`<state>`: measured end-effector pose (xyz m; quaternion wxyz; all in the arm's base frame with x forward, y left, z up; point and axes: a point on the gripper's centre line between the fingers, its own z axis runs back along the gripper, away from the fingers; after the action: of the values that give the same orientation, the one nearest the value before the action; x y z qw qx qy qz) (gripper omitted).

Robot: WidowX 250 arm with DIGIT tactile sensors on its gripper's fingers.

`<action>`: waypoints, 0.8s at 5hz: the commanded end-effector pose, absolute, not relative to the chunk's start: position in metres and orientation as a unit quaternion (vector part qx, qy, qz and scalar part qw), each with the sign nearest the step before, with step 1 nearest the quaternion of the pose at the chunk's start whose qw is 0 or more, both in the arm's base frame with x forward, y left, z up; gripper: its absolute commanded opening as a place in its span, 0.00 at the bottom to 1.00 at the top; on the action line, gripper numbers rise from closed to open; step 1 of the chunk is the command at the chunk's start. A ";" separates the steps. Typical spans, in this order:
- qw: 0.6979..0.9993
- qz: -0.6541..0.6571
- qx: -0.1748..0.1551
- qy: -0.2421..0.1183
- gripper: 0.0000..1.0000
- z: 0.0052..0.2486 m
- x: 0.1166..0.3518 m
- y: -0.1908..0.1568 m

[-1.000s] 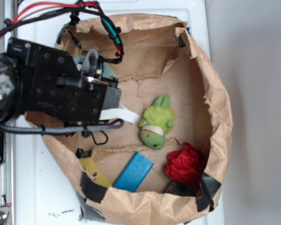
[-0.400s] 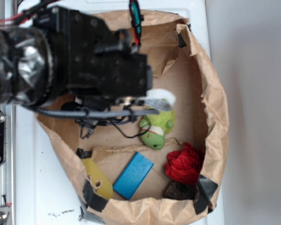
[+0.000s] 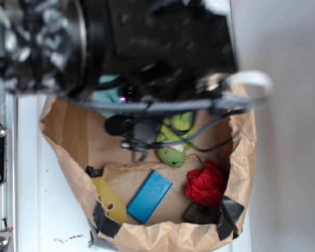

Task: Grab the blue cloth.

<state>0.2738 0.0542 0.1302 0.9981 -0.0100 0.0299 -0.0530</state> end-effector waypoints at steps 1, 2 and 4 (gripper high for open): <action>0.997 -0.041 -0.065 -0.021 0.00 0.186 0.294 0.059; 0.995 -0.045 -0.082 -0.043 0.00 0.200 0.294 0.052; 0.985 -0.058 -0.063 -0.149 0.00 0.203 0.279 0.037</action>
<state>0.2811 0.0268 0.1841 0.9889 -0.0723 -0.1192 -0.0516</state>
